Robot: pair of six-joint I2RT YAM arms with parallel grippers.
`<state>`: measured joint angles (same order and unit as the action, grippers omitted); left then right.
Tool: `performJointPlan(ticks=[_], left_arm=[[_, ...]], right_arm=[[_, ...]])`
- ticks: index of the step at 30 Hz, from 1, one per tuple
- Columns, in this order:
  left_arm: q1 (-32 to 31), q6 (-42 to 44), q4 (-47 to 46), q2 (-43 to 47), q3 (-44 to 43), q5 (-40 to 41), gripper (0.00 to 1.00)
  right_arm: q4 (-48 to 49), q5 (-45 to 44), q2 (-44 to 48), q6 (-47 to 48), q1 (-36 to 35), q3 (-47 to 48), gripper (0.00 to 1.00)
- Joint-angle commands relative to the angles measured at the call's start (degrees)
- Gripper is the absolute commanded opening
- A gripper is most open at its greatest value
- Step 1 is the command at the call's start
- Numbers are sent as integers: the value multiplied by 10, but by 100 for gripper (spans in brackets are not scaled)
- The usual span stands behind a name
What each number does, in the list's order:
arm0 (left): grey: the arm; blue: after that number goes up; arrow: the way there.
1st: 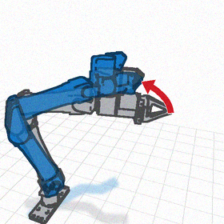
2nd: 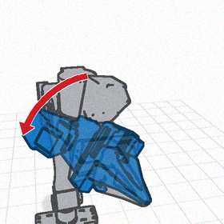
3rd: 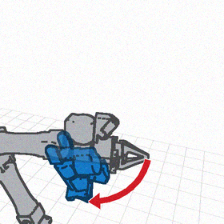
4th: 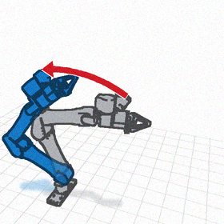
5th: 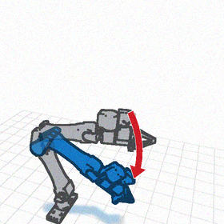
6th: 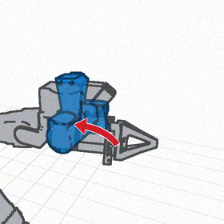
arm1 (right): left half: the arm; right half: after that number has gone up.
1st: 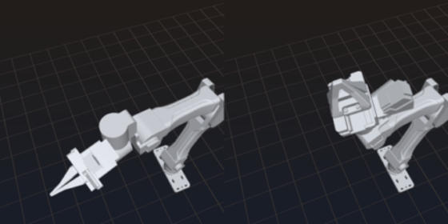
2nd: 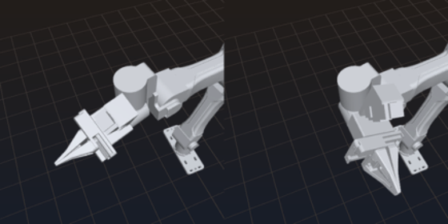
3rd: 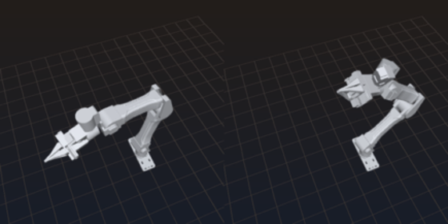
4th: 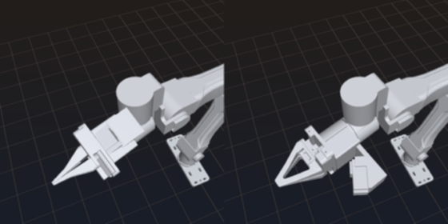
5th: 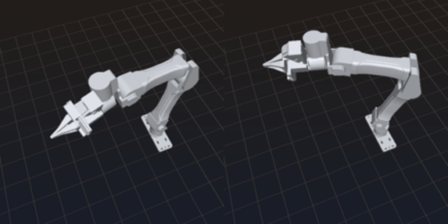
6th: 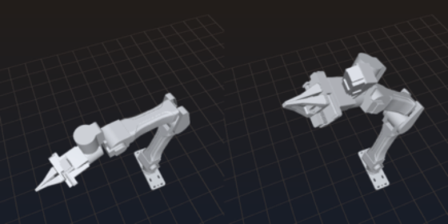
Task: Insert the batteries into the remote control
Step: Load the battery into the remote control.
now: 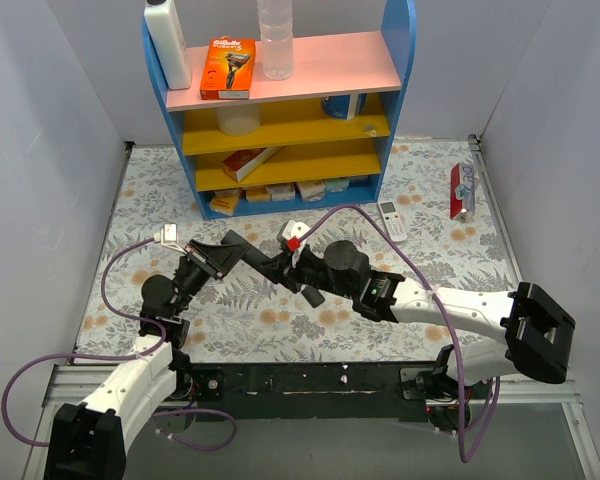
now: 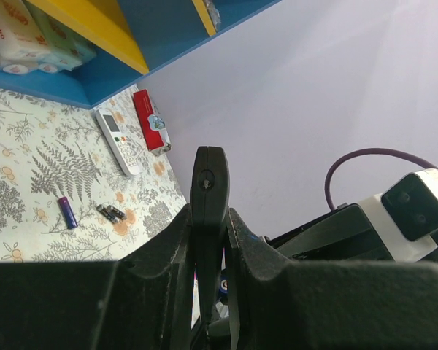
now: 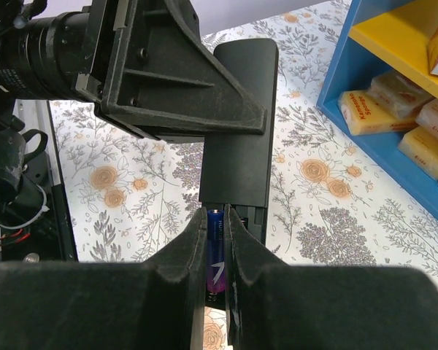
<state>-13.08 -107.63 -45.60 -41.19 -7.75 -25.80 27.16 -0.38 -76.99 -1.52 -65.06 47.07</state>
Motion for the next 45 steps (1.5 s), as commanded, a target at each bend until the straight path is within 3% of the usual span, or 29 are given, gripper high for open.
performJointPlan(ticks=[1,32,45], left_arm=[[-2,-36,-41,2,8,-2,0],[-2,-64,-66,-18,26,-2,0],[-2,-64,-64,-14,26,1,0]], right_arm=[[-13,-31,-16,5,-2,13,10],[-5,-34,-5,-2,-2,-4,10],[-8,-46,-4,-4,-2,-3,18]])
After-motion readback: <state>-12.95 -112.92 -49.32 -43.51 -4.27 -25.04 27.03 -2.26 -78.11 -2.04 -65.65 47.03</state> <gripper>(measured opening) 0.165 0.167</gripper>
